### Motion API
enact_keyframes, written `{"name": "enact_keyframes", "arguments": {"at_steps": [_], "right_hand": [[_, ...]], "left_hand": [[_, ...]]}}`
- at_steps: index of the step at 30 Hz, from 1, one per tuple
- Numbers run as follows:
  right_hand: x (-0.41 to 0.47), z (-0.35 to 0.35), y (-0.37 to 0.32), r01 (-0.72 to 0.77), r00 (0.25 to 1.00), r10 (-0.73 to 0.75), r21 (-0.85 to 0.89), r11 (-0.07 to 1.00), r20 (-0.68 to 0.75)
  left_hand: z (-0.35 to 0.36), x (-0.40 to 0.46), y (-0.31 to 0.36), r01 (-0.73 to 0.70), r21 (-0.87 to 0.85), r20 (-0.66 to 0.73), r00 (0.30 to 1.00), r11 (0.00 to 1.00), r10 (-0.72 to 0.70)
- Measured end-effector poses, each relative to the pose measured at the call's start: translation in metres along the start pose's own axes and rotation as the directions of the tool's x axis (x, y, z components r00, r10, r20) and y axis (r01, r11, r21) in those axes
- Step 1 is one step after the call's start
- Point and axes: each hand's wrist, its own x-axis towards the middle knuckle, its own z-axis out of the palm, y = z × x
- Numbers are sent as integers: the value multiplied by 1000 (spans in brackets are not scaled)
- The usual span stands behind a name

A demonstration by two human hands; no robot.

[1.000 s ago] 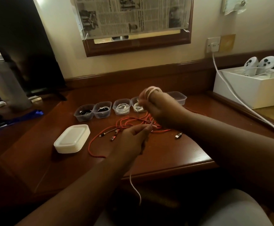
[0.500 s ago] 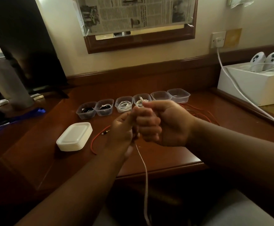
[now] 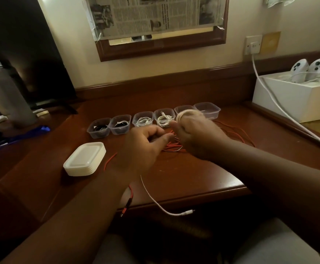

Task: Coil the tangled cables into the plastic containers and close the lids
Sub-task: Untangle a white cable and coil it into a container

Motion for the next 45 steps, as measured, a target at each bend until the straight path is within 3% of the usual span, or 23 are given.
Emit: {"name": "enact_keyframes", "arguments": {"at_steps": [2, 4, 7, 8, 10, 12, 13, 14, 15, 16, 17, 19, 20, 22, 25, 27, 30, 34, 36, 38, 41, 45], "right_hand": [[-3, 1, -7, -179, 977, 128, 327, 928, 172], [-6, -2, -15, -383, 909, 181, 581, 718, 376], [-10, -11, -21, -624, 751, -21, 719, 306, 660], [-11, -15, -24, -666, 720, -126, 730, 153, 683], [-11, -20, -27, -645, 756, -264, 750, -145, 599], [-7, -20, -28, -497, 868, -228, 779, -383, 442], [-4, -19, -28, -387, 921, -137, 808, -445, 365], [-1, -19, -26, -267, 958, -23, 858, -439, 286], [0, -18, -24, -151, 977, 91, 926, -345, 194], [2, -17, -20, -52, 981, 175, 986, -160, 80], [2, -16, -17, 26, 976, 211, 994, 110, -49], [0, -15, -15, 91, 962, 134, 744, 662, -237], [0, -13, -14, 94, 965, 65, 566, 819, -255], [0, -5, -12, 68, 984, -8, 333, 941, -180], [0, 0, -15, -6, 1000, 8, 155, 988, -14], [0, -3, -19, -32, 993, 25, 65, 997, 116], [-2, -8, -24, -133, 951, 53, 250, 959, 303], [-7, -15, -17, -301, 865, -50, 595, 745, 500], [-8, -13, -12, -304, 843, -132, 664, 683, 521], [-7, -8, -9, -292, 835, -170, 683, 670, 524], [-6, 1, -9, -289, 874, -89, 658, 695, 478], [-3, 22, -6, -245, 955, 45, 692, 679, 294]], "left_hand": [[-7, 7, 0, -16, -9, -10, 1000, 1000, 16], [-8, 11, -4, 27, -64, -33, 999, 998, -29], [-2, 11, -6, 90, -213, -64, 992, 973, -106], [2, 10, -4, 122, -311, -69, 986, 942, -151], [14, 11, 4, 230, -545, -47, 952, 806, -304], [24, 8, 12, 291, -658, 15, 927, 694, -374], [30, 4, 12, 292, -631, 26, 934, 719, -357], [33, 0, 10, 286, -572, 35, 945, 769, -325], [35, -4, 8, 275, -495, 56, 957, 824, -286], [35, -7, 7, 261, -400, 90, 965, 879, -246], [34, -8, 5, 236, -298, 123, 970, 925, -208], [30, -8, 6, 150, -112, 155, 979, 982, -132], [26, -6, 6, 104, -47, 153, 984, 994, -95], [16, -3, 7, -14, 74, 142, 990, 997, 3], [1, 3, 0, -231, 281, 113, 972, 931, 207], [-5, 7, -6, -288, 384, 82, 957, 878, 278], [-10, 9, -5, -314, 419, 27, 942, 852, 335], [-9, 8, -10, -323, 174, 97, 946, 930, 311], [-6, 8, -13, -257, 4, 174, 952, 966, 253], [-2, 7, -14, -247, -58, 204, 946, 967, 254], [6, 6, -20, -290, 5, 151, 946, 957, 286], [20, 14, -42, -325, 159, 35, 946, 932, 324]]}}
